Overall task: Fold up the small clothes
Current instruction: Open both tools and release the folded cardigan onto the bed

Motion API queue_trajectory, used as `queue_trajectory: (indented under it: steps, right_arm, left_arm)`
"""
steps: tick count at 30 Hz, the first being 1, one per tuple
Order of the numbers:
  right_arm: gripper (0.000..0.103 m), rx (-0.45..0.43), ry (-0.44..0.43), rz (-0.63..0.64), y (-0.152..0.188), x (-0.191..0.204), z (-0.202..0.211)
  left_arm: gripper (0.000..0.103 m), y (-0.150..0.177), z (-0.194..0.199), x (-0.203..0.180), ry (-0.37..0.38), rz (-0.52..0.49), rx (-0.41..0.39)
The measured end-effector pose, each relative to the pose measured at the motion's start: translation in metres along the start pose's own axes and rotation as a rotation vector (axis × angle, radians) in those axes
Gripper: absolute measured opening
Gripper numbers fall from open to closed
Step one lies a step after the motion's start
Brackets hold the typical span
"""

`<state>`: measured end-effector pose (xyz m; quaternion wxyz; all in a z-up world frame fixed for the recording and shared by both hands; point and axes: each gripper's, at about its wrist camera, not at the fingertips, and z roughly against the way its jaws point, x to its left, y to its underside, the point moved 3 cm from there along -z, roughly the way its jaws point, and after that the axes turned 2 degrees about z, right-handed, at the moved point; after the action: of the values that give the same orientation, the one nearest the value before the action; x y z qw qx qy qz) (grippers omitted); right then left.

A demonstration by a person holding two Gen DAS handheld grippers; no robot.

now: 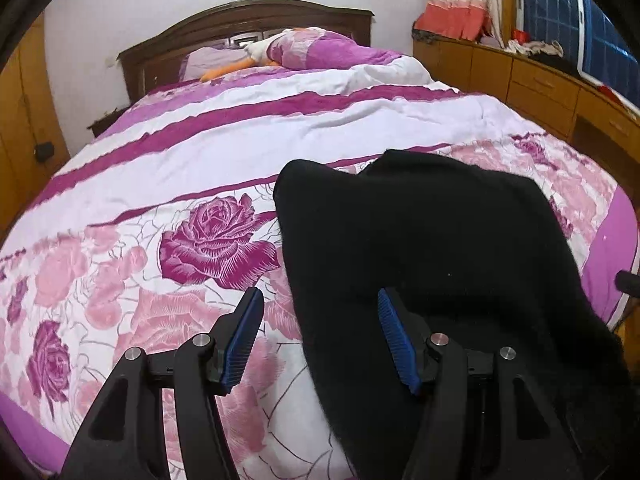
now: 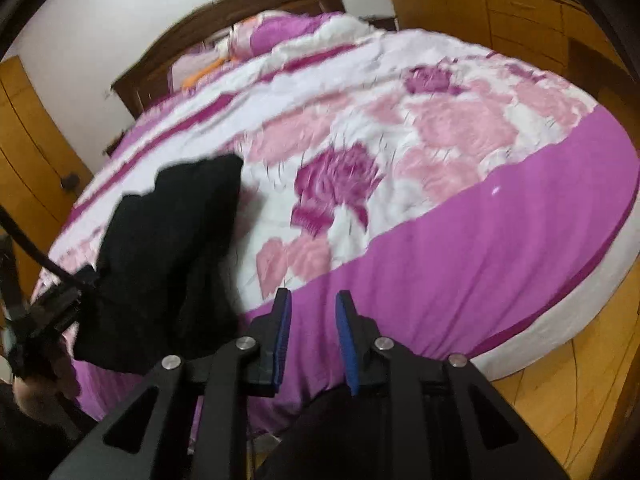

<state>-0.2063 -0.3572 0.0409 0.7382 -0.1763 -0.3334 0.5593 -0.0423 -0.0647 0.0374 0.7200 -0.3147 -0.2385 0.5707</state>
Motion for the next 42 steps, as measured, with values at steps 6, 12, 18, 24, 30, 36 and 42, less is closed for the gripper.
queue_trajectory:
  steps: [6,12,18,24,30,36,42]
  right_arm:
    - [0.082,0.029,-0.303,0.08,0.002,0.053,0.009]
    - [0.085,0.092,-0.256,0.197,0.024,0.083,-0.005]
    - [0.023,0.1,-0.173,0.181,0.018,0.08,-0.042]
    - [0.011,0.035,-0.255,0.057,0.009,0.05,-0.031]
    - [0.011,-0.021,-0.245,0.13,-0.009,0.057,-0.03]
    - [0.044,0.112,-0.169,0.122,0.001,0.043,-0.075]
    - [0.085,0.001,-0.346,-0.209,-0.036,-0.006,-0.066]
  left_arm:
    - [0.047,0.004,-0.001,0.006,0.046,0.05,0.005]
    - [0.047,0.003,-0.003,0.011,0.096,0.147,0.046]
    - [0.047,0.006,0.001,0.004,0.08,0.111,0.026]
    - [0.047,0.007,0.011,0.004,0.136,0.123,-0.001]
    - [0.047,0.027,0.024,0.0,0.106,0.116,-0.045]
    - [0.049,0.043,0.034,-0.002,0.051,0.071,-0.08]
    - [0.049,0.043,0.035,0.004,0.078,0.093,-0.087]
